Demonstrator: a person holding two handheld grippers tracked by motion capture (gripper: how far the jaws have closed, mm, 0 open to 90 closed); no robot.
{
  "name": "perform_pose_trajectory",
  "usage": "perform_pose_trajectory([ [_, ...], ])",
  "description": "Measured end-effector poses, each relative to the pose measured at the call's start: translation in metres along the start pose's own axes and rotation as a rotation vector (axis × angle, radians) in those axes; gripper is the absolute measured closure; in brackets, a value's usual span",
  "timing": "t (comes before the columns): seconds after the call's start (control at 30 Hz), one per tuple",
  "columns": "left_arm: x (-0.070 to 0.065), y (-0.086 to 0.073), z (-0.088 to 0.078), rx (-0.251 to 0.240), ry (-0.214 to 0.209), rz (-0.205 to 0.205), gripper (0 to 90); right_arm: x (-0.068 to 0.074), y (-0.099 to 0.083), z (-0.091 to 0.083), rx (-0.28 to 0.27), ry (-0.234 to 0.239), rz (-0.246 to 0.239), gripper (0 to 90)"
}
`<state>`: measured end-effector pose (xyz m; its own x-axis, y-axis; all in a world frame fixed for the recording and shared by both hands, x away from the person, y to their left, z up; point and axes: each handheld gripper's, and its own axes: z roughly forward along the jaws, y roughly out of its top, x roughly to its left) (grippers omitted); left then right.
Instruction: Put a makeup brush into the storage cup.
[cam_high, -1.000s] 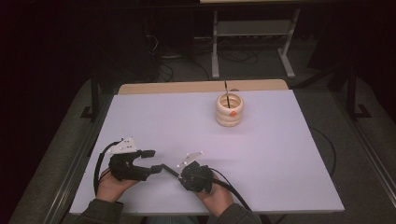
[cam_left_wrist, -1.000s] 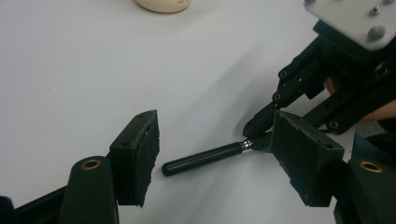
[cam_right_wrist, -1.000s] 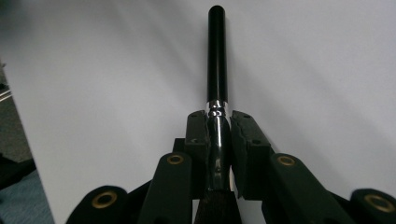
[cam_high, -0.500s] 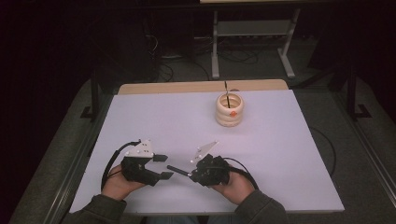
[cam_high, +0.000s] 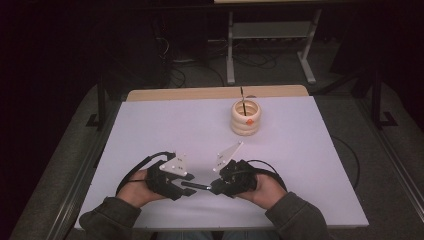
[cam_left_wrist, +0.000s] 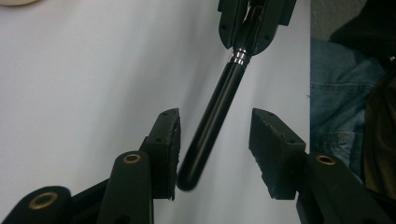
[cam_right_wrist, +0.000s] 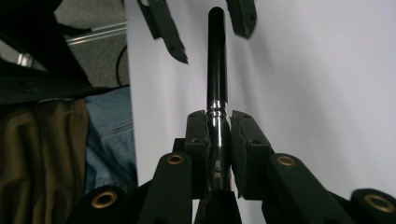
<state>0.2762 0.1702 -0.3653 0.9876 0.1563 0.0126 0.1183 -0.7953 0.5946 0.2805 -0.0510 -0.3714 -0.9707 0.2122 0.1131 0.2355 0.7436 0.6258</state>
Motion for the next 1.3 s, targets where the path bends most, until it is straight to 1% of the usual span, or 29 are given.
perform_pose_trajectory([
  [0.03,-0.001,0.002,0.002,0.014,-0.011,0.004,54.8,0.000,0.000,-0.001,0.001,0.008,-0.010,76.6],
  [0.17,-0.004,0.007,0.009,0.066,-0.042,0.045,56.9,0.002,0.000,-0.001,0.018,0.040,-0.026,76.6],
  [0.2,-0.005,0.008,0.011,0.072,-0.050,0.051,58.2,0.004,0.000,-0.002,0.034,0.043,-0.014,76.6],
  [0.23,-0.005,0.009,0.012,0.084,-0.057,0.062,59.6,0.003,0.000,-0.001,0.029,0.049,-0.029,76.6],
  [0.33,-0.006,0.011,0.016,0.094,-0.087,0.071,63.6,0.004,0.001,-0.002,0.032,0.074,-0.041,76.6],
  [0.4,-0.007,0.011,0.018,0.095,-0.111,0.077,66.4,0.004,0.002,-0.003,0.036,0.080,-0.060,76.6],
  [0.43,-0.009,0.011,0.018,0.092,-0.112,0.092,71.0,0.005,0.003,-0.003,0.040,0.093,-0.055,76.6],
  [0.47,-0.010,0.011,0.018,0.094,-0.118,0.101,73.4,0.006,0.004,-0.003,0.041,0.093,-0.071,76.6],
  [0.5,-0.011,0.011,0.019,0.096,-0.125,0.110,76.2,0.007,0.005,-0.003,0.038,0.097,-0.075,76.6],
  [0.53,-0.011,0.011,0.019,0.096,-0.125,0.110,77.1,0.007,0.005,-0.003,0.038,0.097,-0.075,76.6],
  [0.57,-0.015,0.010,0.019,0.112,-0.126,0.138,78.3,0.007,0.006,-0.004,0.039,0.107,-0.082,76.3],
  [0.63,-0.015,0.010,0.019,0.105,-0.122,0.146,78.6,0.006,0.006,-0.003,0.037,0.115,-0.079,75.6],
  [0.67,-0.015,0.009,0.018,0.095,-0.115,0.142,78.7,0.004,0.005,-0.002,0.031,0.126,-0.051,70.3],
  [0.7,-0.015,0.009,0.018,0.095,-0.115,0.142,78.8,0.004,0.005,-0.002,0.031,0.126,-0.051,70.3],
  [0.73,-0.015,0.007,0.017,0.087,-0.108,0.145,78.7,0.000,0.003,-0.004,0.003,0.119,-0.024,60.0],
  [0.77,-0.014,0.006,0.016,0.078,-0.107,0.140,78.8,-0.003,0.002,-0.005,-0.012,0.129,-0.005,57.3],
  [0.8,-0.014,0.006,0.016,0.078,-0.107,0.140,78.8,-0.003,0.002,-0.005,-0.012,0.129,-0.005,57.3],
  [0.83,-0.014,0.004,0.016,0.070,-0.102,0.132,78.8,-0.007,-0.002,-0.010,-0.057,0.126,0.020,52.3],
  [0.93,-0.011,-0.002,0.012,0.032,-0.079,0.088,78.8,-0.011,-0.009,-0.017,-0.126,0.131,0.079,47.1],
  [0.97,-0.010,-0.003,0.011,0.023,-0.070,0.081,78.8,-0.012,-0.012,-0.019,-0.148,0.128,0.089,45.3],
  [1.0,-0.008,-0.004,0.010,0.019,-0.065,0.074,78.8,-0.014,-0.015,-0.021,-0.164,0.121,0.100,44.7],
  [1.03,-0.008,-0.005,0.009,-0.001,-0.063,0.050,78.8,-0.014,-0.018,-0.023,-0.171,0.117,0.120,44.0],
  [1.07,-0.007,-0.006,0.008,-0.008,-0.056,0.041,78.8,-0.016,-0.020,-0.024,-0.196,0.111,0.127,43.8],
  [1.1,-0.005,-0.006,0.007,-0.014,-0.047,0.026,78.8,-0.016,-0.023,-0.026,-0.207,0.122,0.158,43.7],
  [1.13,-0.004,-0.007,0.007,-0.023,-0.041,0.015,78.8,-0.017,-0.026,-0.027,-0.219,0.111,0.165,43.6],
  [1.2,-0.001,-0.007,0.004,-0.041,-0.029,0.008,78.8,-0.019,-0.031,-0.028,-0.238,0.105,0.186,43.4],
  [1.23,-0.001,-0.007,0.004,-0.041,-0.029,0.008,78.8,-0.019,-0.031,-0.028,-0.238,0.105,0.186,43.4],
  [1.27,0.000,-0.008,0.003,-0.053,-0.026,-0.003,78.8,-0.020,-0.033,-0.029,-0.247,0.100,0.194,43.4],
  [1.3,0.001,-0.008,0.002,-0.064,-0.028,-0.012,78.8,-0.021,-0.037,-0.028,-0.269,0.103,0.208,44.2],
])
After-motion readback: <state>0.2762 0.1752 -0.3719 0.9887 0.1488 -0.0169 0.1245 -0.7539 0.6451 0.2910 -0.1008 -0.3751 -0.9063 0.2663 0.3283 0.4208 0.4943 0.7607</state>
